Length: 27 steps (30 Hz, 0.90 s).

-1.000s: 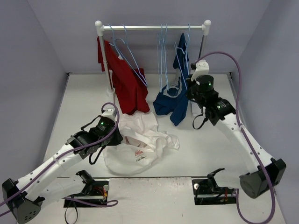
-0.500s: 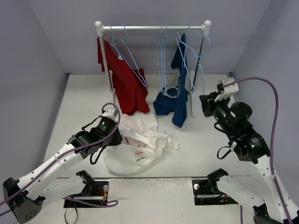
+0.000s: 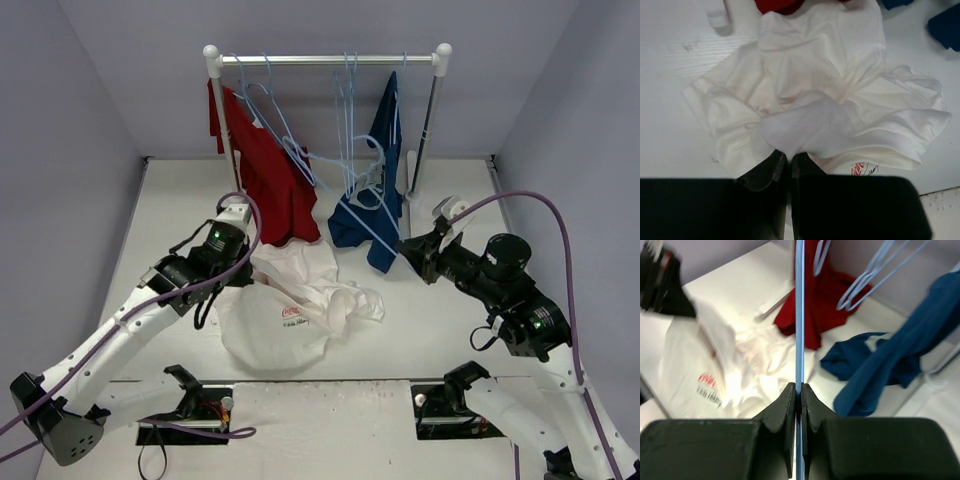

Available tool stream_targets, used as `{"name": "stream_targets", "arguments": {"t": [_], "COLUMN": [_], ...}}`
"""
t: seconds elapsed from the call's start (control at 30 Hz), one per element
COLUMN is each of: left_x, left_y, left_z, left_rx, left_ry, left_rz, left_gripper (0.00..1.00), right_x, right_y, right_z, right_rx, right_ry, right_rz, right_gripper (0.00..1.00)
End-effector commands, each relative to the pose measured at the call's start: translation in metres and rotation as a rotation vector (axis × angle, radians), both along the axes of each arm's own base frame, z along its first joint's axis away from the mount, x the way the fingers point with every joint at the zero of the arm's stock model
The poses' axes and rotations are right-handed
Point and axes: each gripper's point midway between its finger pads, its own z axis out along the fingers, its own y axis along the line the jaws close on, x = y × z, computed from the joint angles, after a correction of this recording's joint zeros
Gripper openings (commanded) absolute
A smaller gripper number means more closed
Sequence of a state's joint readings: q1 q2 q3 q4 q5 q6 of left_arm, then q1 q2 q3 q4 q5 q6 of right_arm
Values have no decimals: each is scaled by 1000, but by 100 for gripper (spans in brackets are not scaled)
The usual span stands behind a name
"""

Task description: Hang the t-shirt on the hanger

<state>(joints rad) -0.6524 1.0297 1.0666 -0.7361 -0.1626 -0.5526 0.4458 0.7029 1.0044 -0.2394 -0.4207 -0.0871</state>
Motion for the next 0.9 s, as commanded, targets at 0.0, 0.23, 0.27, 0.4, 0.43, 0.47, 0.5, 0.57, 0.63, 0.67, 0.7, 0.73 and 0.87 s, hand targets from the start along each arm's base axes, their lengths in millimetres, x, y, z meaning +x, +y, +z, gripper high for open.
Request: {"name": "stream_targets", "arguments": {"t": [0.0,0.23,0.27,0.4,0.43,0.47,0.5,0.57,0.63,0.67,0.7,0.73,0.87], "left_x": [26,46,48,58,60,61,63,68,73,75,77,78,83], "left_y": [29,46,47,45,45,46,46,46,48,49,51,52,54], "left_z": [27,50,52,56,54,55,59,62,66,63,67,71,79], "left_rx": [70,115,121,136,142,145,146,156,176,184,189,192,187], "left_ry": [-70,-124,-126,-123,-112,-109,-113,-116,-116,-107,-111,-115,-129], "left_rz": [9,-25,-27,-31,-29,-26,-24,-23,-21,-22,-18,-15,-14], "left_gripper": [0,0,0,0,0,0,0,0,0,0,0,0,0], "right_x": [-17,-34,-37,-46,-47,-47,-47,-50,-51,-51,-52,-53,-53], "right_y": [26,38,40,48,50,51,52,53,54,54,55,56,59], "right_z": [-5,-33,-35,-43,-46,-48,-49,-51,-54,-55,-56,-58,-64], "right_rx": [6,13,15,19,17,15,14,13,10,10,7,5,-6], "right_ry": [-14,68,75,112,124,132,137,140,146,147,151,156,172], "right_rz": [204,306,321,380,386,387,388,395,399,398,402,408,410], "right_gripper": [0,0,0,0,0,0,0,0,0,0,0,0,0]}}
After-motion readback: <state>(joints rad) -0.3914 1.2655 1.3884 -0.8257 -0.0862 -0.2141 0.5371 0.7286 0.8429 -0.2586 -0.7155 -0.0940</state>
